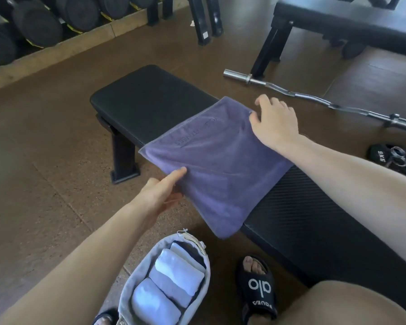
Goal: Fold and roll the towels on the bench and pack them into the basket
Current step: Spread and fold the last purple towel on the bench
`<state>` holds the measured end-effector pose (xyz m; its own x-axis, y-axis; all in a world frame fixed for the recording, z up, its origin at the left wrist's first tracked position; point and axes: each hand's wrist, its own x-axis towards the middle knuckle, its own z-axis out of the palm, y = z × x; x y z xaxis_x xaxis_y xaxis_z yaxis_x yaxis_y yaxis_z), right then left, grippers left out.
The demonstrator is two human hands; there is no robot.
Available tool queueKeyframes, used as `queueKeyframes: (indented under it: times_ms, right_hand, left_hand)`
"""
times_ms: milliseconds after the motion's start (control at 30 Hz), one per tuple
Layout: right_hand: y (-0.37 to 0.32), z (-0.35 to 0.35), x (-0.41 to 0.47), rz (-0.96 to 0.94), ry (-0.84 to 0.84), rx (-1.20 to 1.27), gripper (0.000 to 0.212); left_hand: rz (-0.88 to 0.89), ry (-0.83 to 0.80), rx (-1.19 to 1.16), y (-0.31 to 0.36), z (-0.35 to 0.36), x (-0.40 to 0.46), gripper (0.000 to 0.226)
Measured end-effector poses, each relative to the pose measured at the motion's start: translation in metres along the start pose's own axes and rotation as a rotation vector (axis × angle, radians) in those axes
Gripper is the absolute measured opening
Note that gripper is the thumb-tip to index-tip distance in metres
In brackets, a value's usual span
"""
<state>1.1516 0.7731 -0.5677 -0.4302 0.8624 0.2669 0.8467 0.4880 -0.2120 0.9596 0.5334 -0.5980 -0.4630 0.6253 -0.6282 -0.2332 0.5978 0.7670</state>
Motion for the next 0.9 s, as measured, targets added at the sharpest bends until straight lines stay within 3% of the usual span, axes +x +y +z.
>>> queueKeyframes:
  times_ms: [133,233,333,467,667,900]
  right_hand:
    - [0.054,-0.015,-0.035,0.265,-0.136,0.073,0.038]
    - [0.077,-0.025,-0.053,0.404,-0.174,0.299,0.029]
    - [0.084,-0.031,-0.062,0.455,-0.173,0.517,0.021]
    - [0.083,-0.036,-0.064,0.478,-0.17,0.624,0.017]
    - [0.088,-0.041,-0.06,0.39,-0.201,0.46,0.022]
    - [0.094,-0.044,-0.057,0.317,-0.205,0.281,0.026]
  left_hand:
    - [-0.058,-0.227,-0.051,-0.015,0.022,-0.034,0.065]
    - [-0.086,-0.279,-0.128,-0.018,0.034,-0.054,0.054]
    - [-0.123,-0.299,-0.172,-0.025,0.041,-0.07,0.042]
    - [-0.09,-0.337,-0.152,-0.033,0.046,-0.087,0.035]
    - [-0.046,-0.311,-0.129,-0.038,0.045,-0.097,0.027]
    - [-0.15,-0.291,-0.196,-0.04,0.036,-0.094,0.027]
